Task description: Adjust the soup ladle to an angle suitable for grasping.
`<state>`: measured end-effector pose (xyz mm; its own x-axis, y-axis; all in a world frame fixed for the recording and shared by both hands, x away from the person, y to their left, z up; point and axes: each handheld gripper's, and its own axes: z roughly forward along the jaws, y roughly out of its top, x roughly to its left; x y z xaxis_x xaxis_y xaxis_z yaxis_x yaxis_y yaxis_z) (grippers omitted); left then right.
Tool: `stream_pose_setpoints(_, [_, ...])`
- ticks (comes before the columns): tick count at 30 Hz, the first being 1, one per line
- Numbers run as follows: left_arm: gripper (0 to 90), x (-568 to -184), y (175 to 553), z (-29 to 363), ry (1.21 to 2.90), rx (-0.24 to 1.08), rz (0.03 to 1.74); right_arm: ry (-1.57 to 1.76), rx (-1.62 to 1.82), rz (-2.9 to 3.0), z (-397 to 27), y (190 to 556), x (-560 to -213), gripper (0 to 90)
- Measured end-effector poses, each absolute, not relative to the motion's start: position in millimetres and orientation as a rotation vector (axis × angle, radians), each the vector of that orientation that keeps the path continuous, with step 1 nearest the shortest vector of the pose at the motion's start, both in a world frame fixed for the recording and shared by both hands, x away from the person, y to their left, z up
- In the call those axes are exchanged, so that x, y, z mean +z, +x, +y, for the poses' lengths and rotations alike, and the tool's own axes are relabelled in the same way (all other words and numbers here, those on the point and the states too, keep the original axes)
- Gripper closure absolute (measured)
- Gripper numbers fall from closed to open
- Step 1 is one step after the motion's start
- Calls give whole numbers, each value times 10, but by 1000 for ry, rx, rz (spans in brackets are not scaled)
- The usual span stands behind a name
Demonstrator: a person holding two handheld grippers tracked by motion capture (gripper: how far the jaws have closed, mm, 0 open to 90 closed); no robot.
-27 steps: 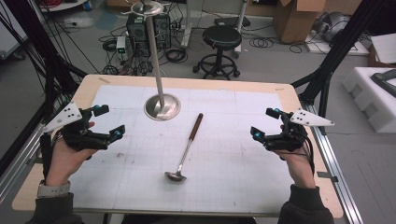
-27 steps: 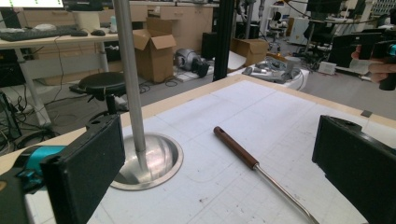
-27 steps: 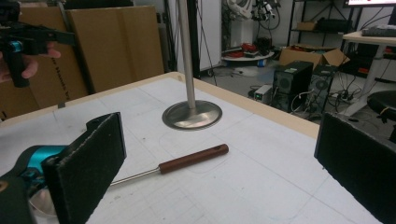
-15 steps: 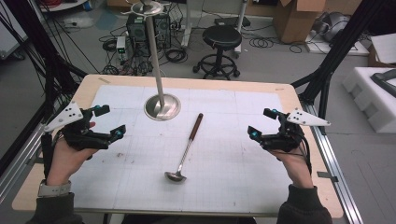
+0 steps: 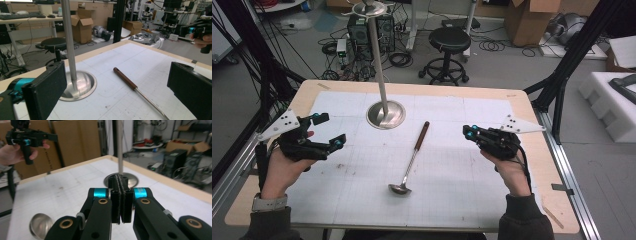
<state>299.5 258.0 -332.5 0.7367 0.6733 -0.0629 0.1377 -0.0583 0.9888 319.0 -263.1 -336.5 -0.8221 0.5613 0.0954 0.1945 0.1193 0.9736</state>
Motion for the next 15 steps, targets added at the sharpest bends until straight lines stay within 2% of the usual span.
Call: stream_pose_setpoints(15, [29,-3358,3012,2586,1622,482,688,638,1633,2362,-2016,3427,-3684,900])
